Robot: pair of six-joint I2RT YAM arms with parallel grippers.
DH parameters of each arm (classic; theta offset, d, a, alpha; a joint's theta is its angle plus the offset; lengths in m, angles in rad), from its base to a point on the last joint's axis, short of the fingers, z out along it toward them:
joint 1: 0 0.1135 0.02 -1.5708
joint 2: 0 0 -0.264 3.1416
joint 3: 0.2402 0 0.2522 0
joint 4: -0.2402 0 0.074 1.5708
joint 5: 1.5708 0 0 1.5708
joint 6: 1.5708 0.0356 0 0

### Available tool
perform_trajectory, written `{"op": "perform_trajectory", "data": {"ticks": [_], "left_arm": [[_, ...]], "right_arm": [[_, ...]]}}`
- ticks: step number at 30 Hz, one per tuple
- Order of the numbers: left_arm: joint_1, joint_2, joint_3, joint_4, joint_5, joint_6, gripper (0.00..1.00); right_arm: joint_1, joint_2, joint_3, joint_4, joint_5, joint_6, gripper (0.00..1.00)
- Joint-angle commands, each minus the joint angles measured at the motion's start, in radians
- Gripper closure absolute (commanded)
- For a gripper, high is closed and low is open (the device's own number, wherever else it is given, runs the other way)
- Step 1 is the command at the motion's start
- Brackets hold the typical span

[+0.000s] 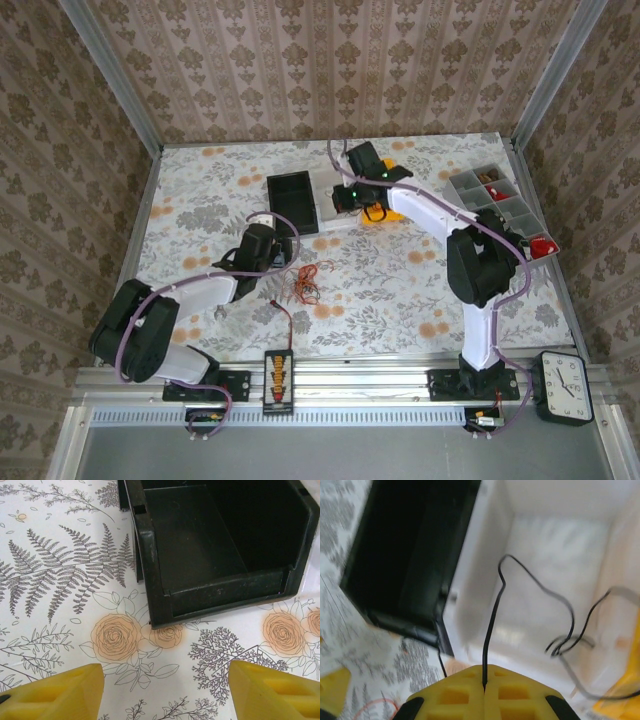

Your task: Untangle the cables

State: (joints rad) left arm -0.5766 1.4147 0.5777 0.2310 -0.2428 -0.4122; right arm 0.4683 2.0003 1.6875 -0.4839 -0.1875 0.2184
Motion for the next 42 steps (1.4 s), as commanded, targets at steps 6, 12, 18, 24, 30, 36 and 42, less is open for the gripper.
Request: {"op": "perform_trajectory", "data": {"ticks": [6,12,18,24,30,36,42], "left_arm": [[-0.011,0.01,0.037,-0.007,0.012,-0.004,0.33],[-0.012,0.012,0.047,-0.019,0.012,0.01,0.33],[-0.014,0.01,0.061,-0.037,0.027,0.02,0.33],[-0.03,-0.006,0.084,-0.116,0.124,0.112,0.33],[-0.05,-0.039,0.08,-0.213,0.256,0.182,0.33],[-0.078,-0.041,0.095,-0.315,0.373,0.215,0.33],[-0.112,0.027,0.125,-0.375,0.447,0.239,0.37]], "right_arm": [[-0.046,0.209,0.319,-0.116,0.037,-0.039,0.93],[-0.049,0.324,0.449,-0.19,0.1,-0.028,0.9],[-0.048,0.261,0.388,-0.189,0.218,-0.012,0.6],[-0.048,0.02,0.13,-0.059,0.249,-0.012,0.55],[-0.031,-0.185,-0.16,0.032,0.254,0.015,0.54],[-0.027,-0.276,-0.332,0.072,0.23,0.049,0.55],[-0.01,-0.288,-0.391,0.091,0.209,0.057,0.55]]}}
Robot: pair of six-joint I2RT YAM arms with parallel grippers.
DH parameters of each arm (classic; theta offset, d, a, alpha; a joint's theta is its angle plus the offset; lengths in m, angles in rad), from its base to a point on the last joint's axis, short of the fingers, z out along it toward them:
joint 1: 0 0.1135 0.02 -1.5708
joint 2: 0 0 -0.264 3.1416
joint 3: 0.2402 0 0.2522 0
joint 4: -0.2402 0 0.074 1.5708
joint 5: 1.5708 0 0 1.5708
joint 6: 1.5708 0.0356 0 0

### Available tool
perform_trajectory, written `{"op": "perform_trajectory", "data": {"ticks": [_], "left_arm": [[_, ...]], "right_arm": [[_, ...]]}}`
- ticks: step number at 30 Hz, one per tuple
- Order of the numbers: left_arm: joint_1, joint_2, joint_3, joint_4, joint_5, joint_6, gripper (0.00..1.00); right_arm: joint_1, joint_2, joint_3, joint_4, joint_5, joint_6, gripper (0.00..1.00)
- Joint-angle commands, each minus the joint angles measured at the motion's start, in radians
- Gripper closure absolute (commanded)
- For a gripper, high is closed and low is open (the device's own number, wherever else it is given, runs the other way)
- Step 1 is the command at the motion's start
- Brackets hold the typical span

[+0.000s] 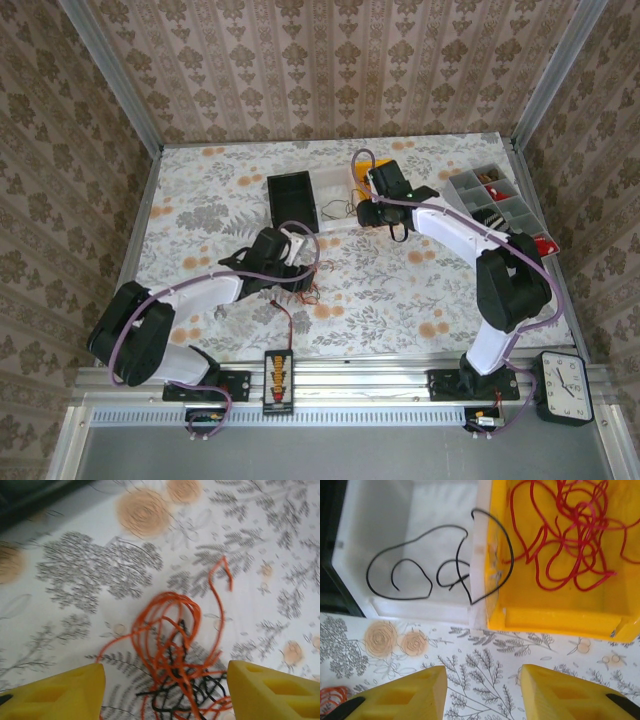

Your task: Untangle the cables

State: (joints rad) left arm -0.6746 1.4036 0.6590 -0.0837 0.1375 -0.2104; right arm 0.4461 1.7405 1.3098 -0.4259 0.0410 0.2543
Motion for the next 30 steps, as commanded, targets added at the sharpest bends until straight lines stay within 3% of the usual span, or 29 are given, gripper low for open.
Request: {"op": "perform_trajectory", "data": {"ticks": [1,6,11,18,23,30], "left_arm": [[-0.017,0.059,0.054,-0.061,0.064,0.037,0.38],[-0.017,0.153,0.089,0.006,0.067,0.03,0.61],[0.012,0.244,0.153,0.023,0.13,-0.001,1.0],[0.096,0.229,0.176,0.096,0.382,-0.016,1.0],[0.189,0.224,0.144,0.245,0.605,-0.132,1.0],[0.211,0.235,0.121,0.357,0.662,-0.203,1.0]], "right_arm": [[0.015,-0.031,-0.017,0.032,-0.02,0.019,0.56],[0.041,-0.062,-0.068,0.044,-0.051,0.011,0.56],[0.068,-0.119,-0.168,0.056,-0.111,0.004,0.56],[0.069,-0.192,-0.304,0.122,-0.284,-0.022,0.58],[0.072,-0.161,-0.313,0.149,-0.417,-0.035,0.6],[0.074,-0.088,-0.273,0.203,-0.545,-0.039,0.69]]}}
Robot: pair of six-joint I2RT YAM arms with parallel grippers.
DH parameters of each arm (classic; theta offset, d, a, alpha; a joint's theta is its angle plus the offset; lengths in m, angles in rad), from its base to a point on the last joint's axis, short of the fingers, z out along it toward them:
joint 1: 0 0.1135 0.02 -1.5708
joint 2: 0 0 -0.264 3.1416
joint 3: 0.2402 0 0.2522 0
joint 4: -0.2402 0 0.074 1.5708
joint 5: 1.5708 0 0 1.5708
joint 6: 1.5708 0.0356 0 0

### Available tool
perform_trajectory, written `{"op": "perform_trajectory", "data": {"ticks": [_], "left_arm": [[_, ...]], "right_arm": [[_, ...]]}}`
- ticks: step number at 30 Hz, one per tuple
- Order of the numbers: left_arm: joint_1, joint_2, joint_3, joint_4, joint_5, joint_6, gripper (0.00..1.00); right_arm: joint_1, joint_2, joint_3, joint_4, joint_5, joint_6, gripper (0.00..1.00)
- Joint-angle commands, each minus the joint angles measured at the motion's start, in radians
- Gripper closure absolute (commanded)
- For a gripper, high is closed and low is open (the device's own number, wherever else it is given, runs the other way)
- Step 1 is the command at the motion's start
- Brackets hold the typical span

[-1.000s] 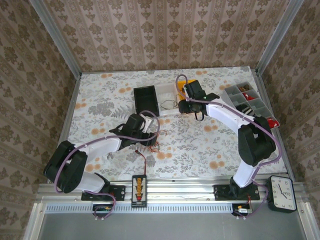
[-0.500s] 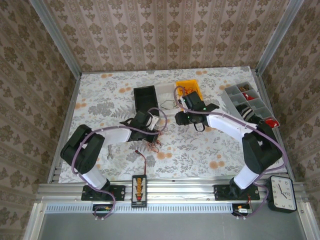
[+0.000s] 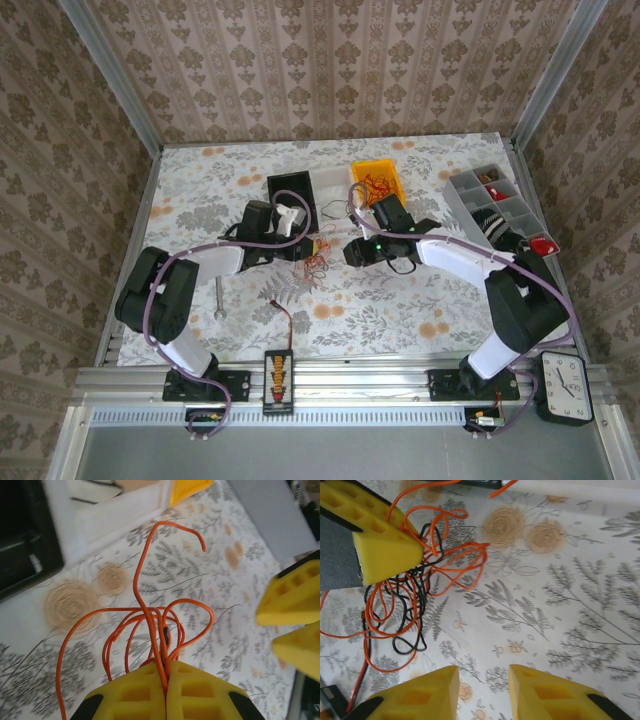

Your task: Untangle the cables

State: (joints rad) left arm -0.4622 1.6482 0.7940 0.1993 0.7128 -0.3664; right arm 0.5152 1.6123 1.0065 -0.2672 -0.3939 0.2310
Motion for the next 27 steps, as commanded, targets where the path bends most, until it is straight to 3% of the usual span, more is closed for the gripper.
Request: {"op": "perform_trajectory", "data": {"ticks": [1,15,27], "left_arm": [[-0.001,-0.011,-0.015,0.083,0.085,-0.052,1.0],[-0.001,-0.027,-0.019,0.106,0.071,-0.068,1.0],[-0.001,-0.037,-0.027,0.117,0.047,-0.066,1.0]], "right_arm": [[0.005,0.054,0.044,0.048,-0.134,-0.015,0.7],[0.005,0.134,0.115,0.065,-0.297,-0.025,0.75],[0.007,0.202,0.145,-0.007,-0.328,-0.054,0.76]]}}
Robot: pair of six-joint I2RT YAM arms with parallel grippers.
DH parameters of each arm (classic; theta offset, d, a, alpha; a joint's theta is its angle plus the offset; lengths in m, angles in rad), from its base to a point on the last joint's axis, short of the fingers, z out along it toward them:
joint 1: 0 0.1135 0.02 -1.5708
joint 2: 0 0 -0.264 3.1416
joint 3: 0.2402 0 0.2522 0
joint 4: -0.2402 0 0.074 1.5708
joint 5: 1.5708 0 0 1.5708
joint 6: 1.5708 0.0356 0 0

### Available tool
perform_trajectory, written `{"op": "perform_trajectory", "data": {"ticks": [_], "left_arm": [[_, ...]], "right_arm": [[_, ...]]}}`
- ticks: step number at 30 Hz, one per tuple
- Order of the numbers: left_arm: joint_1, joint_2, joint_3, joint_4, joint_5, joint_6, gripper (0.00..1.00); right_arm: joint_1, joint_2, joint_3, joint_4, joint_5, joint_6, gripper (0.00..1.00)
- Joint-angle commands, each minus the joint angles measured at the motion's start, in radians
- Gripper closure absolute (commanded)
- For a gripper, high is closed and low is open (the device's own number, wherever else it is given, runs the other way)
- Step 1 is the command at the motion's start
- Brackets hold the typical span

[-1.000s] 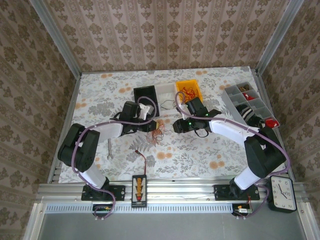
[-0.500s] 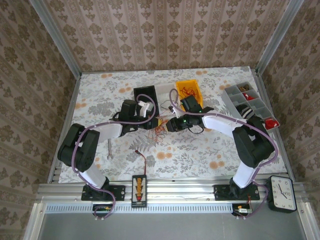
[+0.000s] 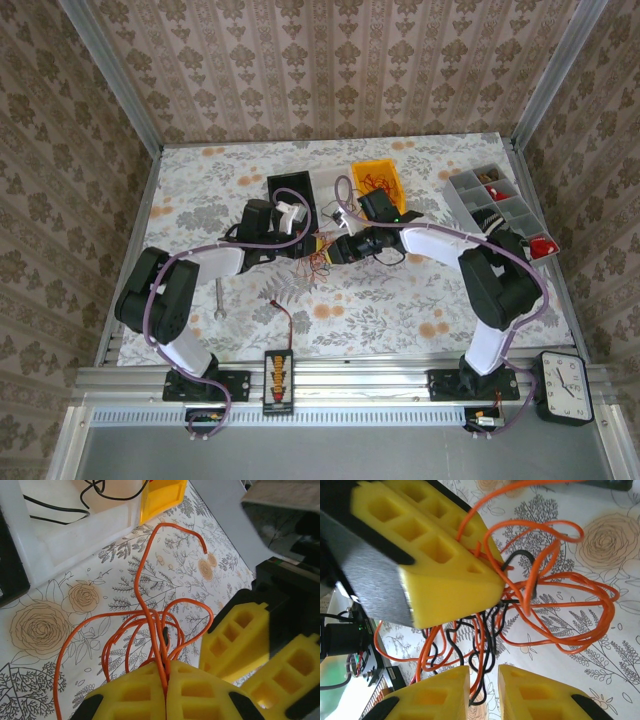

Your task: Untangle the cables

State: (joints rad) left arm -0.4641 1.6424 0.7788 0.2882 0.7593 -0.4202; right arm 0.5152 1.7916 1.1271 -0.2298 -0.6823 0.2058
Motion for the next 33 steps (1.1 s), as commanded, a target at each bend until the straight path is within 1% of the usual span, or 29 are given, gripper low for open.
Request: {"op": "perform_trajectory", "data": {"ticks": [1,8,11,12,13,20,23,27,30,33], "left_arm": [[0.001,-0.033,-0.013,0.03,-0.001,-0.012,1.0],[0.001,-0.038,-0.018,0.042,-0.005,-0.015,1.0],[0.001,-0.045,-0.025,0.042,-0.016,-0.015,1.0],[0.001,-0.051,-0.03,0.04,-0.026,-0.016,1.0],[0.028,-0.054,-0.035,0.039,-0.034,-0.017,1.0],[0.048,-0.131,-0.083,0.046,-0.109,-0.01,1.0],[0.046,-0.16,-0.091,0.063,-0.195,-0.009,1.0],[0.044,-0.157,-0.129,0.217,-0.262,-0.064,1.0],[0.032,-0.115,-0.138,0.342,-0.263,-0.128,1.0],[0.017,-0.087,-0.12,0.378,-0.261,-0.143,1.0]], "right_arm": [[0.008,0.027,0.026,-0.045,-0.045,-0.028,0.76],[0.009,0.06,0.054,-0.048,-0.078,-0.032,0.73],[0.004,0.056,0.055,-0.045,-0.061,-0.026,0.71],[-0.004,0.044,0.044,-0.031,-0.05,-0.011,0.71],[-0.015,0.032,0.028,-0.01,-0.048,0.001,0.71],[-0.098,-0.079,-0.051,0.047,-0.055,0.046,0.69],[-0.104,-0.095,-0.048,0.047,-0.097,0.053,0.69],[-0.104,-0.078,-0.036,0.077,-0.152,0.088,0.69],[-0.104,-0.057,-0.025,0.11,-0.176,0.119,0.69],[-0.104,-0.036,-0.011,0.149,-0.194,0.152,0.69]]}}
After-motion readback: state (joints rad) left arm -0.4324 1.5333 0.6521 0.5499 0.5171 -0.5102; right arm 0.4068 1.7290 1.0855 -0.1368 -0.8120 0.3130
